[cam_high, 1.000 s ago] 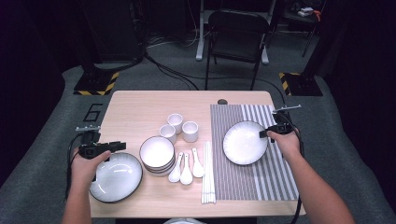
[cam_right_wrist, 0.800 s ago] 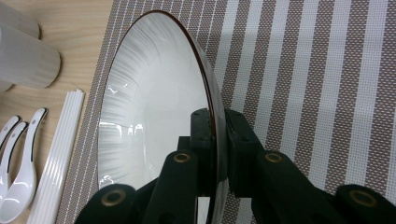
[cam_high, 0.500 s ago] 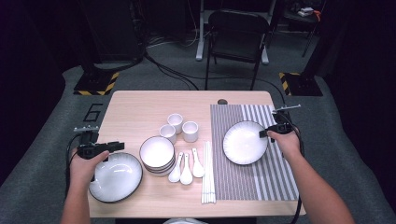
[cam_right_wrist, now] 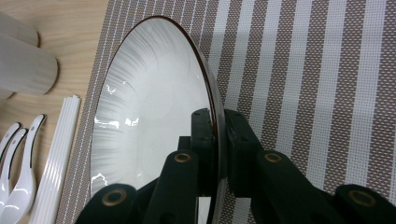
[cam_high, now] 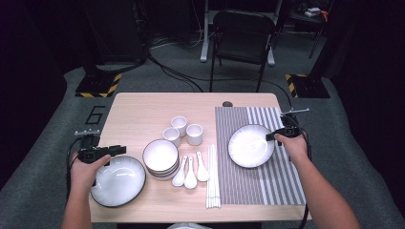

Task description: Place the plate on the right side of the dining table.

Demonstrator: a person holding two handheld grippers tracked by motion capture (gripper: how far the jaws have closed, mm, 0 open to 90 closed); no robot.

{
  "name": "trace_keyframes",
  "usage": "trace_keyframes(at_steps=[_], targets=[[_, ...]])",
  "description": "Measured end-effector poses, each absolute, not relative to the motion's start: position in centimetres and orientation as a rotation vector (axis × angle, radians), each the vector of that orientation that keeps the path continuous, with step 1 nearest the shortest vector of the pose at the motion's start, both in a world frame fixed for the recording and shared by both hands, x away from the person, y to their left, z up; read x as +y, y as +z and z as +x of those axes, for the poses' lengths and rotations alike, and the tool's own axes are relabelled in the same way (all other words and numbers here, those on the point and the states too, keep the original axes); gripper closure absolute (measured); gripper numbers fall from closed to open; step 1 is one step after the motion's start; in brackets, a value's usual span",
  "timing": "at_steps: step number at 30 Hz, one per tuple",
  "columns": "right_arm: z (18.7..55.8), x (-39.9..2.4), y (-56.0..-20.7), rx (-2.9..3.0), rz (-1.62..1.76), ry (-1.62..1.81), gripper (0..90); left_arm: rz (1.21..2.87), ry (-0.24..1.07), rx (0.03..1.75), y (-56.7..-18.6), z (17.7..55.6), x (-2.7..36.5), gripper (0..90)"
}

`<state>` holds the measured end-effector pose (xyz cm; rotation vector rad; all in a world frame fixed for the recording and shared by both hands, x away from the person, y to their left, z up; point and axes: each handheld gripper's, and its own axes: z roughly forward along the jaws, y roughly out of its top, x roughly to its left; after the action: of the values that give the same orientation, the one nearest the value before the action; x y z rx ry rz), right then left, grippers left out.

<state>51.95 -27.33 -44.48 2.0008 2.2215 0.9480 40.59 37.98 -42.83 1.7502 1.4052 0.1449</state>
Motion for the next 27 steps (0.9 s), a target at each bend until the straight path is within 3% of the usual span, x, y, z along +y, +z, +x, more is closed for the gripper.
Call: trace_keyframes(at_steps=[27], targets=[[52.0, -28.8, -45.9, 2.181, 2.064, 0.869, 85.8, 1.746, 0.157, 1.412, -42.8, 40.5, 38.3, 61.4]])
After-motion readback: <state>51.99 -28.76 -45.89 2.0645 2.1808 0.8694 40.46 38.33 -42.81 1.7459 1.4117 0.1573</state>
